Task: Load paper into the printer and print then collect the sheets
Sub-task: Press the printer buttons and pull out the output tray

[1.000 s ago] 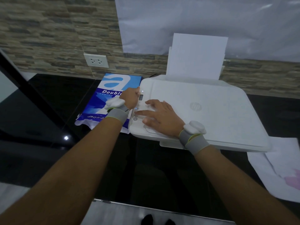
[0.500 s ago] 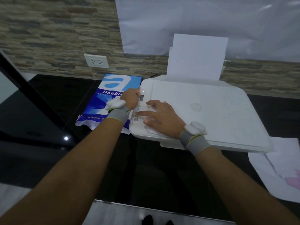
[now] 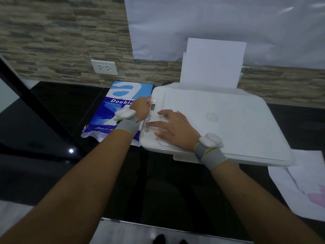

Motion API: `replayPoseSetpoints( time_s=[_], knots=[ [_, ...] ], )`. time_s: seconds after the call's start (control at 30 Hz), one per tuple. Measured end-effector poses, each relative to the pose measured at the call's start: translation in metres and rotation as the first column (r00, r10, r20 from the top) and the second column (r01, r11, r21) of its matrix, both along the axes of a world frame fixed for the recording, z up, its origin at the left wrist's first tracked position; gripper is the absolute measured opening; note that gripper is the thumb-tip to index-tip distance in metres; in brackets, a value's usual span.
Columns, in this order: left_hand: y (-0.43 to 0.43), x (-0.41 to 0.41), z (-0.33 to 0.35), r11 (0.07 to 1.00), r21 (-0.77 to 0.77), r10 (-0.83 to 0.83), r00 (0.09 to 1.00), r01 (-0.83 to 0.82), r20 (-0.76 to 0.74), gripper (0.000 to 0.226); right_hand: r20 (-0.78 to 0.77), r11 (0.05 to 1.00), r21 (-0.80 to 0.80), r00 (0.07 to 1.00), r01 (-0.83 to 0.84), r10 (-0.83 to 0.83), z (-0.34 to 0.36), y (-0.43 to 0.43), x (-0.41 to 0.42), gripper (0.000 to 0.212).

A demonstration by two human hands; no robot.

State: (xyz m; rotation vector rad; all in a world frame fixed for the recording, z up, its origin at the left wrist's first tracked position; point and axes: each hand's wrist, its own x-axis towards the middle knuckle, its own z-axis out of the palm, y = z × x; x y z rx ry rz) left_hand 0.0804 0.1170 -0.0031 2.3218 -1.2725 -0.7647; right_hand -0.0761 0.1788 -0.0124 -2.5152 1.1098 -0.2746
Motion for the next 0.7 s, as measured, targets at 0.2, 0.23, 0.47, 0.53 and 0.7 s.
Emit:
replayPoseSetpoints(
  time_s=[0.2, 0.23, 0.47, 0.53, 0.7],
  knots=[
    [0.004, 0.003, -0.001, 0.993, -0.019, -0.111, 0.988, 0.114, 0.106, 0.045, 0.036, 1.0, -0.017, 0.999, 0.008, -0.007, -0.004, -0.002, 0.0, 0.035],
    [0.004, 0.003, -0.002, 0.989, -0.04, -0.137, 0.985, 0.142, 0.106, 0.044, 0.045, 1.0, -0.019, 0.999, 0.011, -0.01, -0.005, -0.003, -0.001, 0.036],
    [0.002, 0.006, -0.005, 0.984, -0.058, -0.16, 0.979, 0.168, 0.125, 0.045, 0.187, 0.995, -0.009, 0.978, 0.101, -0.097, -0.008, -0.007, -0.006, 0.036],
    [0.003, 0.009, -0.008, 0.981, -0.086, -0.162, 0.978, 0.174, 0.128, 0.043, 0.218, 0.991, 0.008, 0.967, 0.135, -0.134, -0.008, -0.009, -0.008, 0.037],
    [0.003, 0.01, -0.012, 0.973, -0.139, -0.165, 0.977, 0.183, 0.131, 0.037, 0.136, 0.976, -0.053, 0.97, 0.211, -0.202, -0.01, -0.016, -0.019, 0.042]
  ],
)
